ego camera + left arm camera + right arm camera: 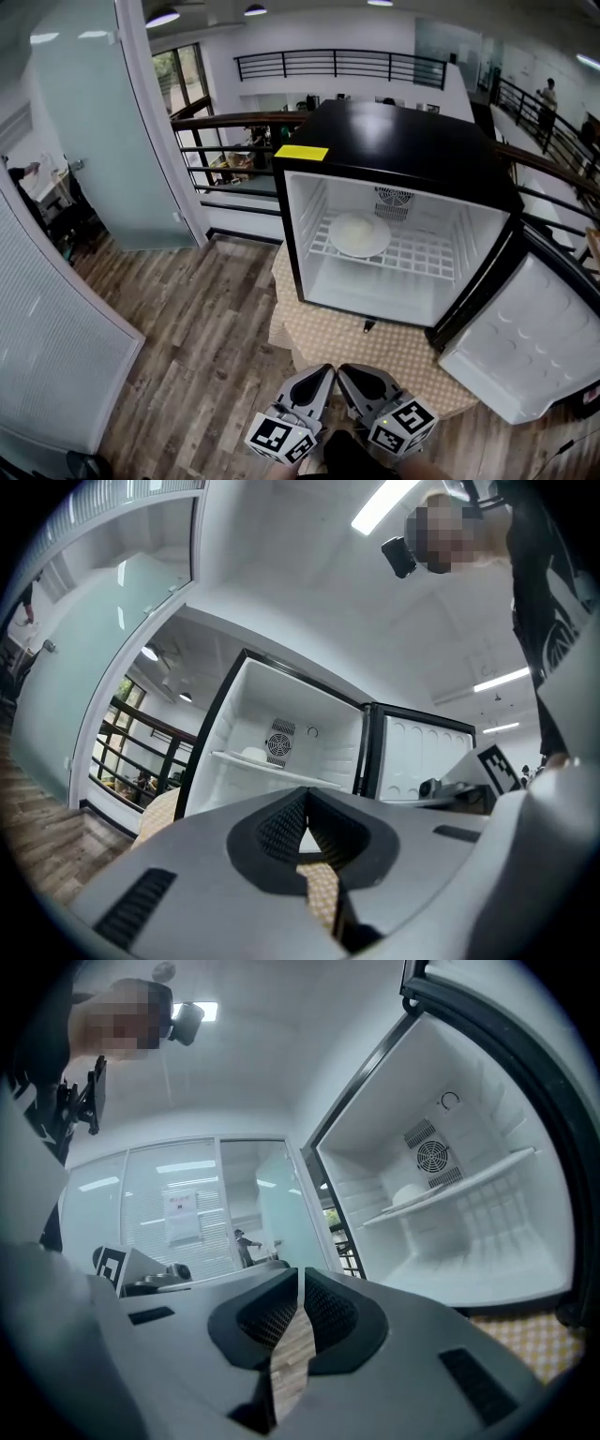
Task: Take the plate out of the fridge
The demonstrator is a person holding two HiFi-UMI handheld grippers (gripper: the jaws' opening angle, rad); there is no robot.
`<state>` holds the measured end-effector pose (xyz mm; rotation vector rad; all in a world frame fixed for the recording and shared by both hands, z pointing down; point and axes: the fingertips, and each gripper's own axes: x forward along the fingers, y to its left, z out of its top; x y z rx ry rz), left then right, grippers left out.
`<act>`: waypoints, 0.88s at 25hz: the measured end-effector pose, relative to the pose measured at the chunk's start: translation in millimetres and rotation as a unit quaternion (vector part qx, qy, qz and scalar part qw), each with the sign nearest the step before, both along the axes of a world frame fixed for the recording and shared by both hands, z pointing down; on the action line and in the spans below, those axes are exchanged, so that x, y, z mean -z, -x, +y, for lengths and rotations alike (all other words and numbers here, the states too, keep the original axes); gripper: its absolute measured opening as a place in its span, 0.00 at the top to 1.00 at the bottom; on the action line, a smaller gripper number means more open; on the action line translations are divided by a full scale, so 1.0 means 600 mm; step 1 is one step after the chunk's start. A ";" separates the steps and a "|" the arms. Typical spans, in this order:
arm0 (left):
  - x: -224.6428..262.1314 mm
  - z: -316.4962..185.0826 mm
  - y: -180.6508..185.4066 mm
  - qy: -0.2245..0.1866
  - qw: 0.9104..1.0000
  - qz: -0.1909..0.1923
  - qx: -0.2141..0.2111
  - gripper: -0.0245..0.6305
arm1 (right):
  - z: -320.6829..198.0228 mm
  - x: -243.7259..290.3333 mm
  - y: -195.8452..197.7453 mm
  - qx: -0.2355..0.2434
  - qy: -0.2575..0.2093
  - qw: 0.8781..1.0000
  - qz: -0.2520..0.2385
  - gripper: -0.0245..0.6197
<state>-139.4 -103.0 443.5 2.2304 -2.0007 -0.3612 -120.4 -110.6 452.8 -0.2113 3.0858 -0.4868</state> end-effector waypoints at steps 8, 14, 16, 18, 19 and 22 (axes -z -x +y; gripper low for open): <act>0.010 -0.078 0.047 -0.002 1.000 -0.004 -0.006 0.95 | -0.075 0.008 0.044 -0.010 -0.005 1.000 -0.005 0.90; 0.008 -0.130 0.061 -0.006 1.000 0.000 -0.015 0.95 | -0.128 0.006 0.058 -0.022 -0.004 1.000 -0.003 0.90; 0.010 -0.145 0.064 -0.007 1.000 0.002 -0.019 0.95 | -0.143 0.008 0.061 -0.027 -0.001 1.000 -0.004 0.90; 0.010 -0.158 0.064 -0.005 1.000 0.004 -0.023 0.95 | -0.157 0.009 0.062 -0.032 0.002 0.999 -0.007 0.90; 0.009 -0.165 0.065 -0.005 1.000 0.003 -0.025 0.95 | -0.165 0.009 0.062 -0.035 0.003 0.999 -0.007 0.90; 0.005 -0.180 0.067 -0.004 1.000 0.001 -0.030 0.95 | -0.183 0.009 0.064 -0.043 0.005 0.999 -0.009 0.90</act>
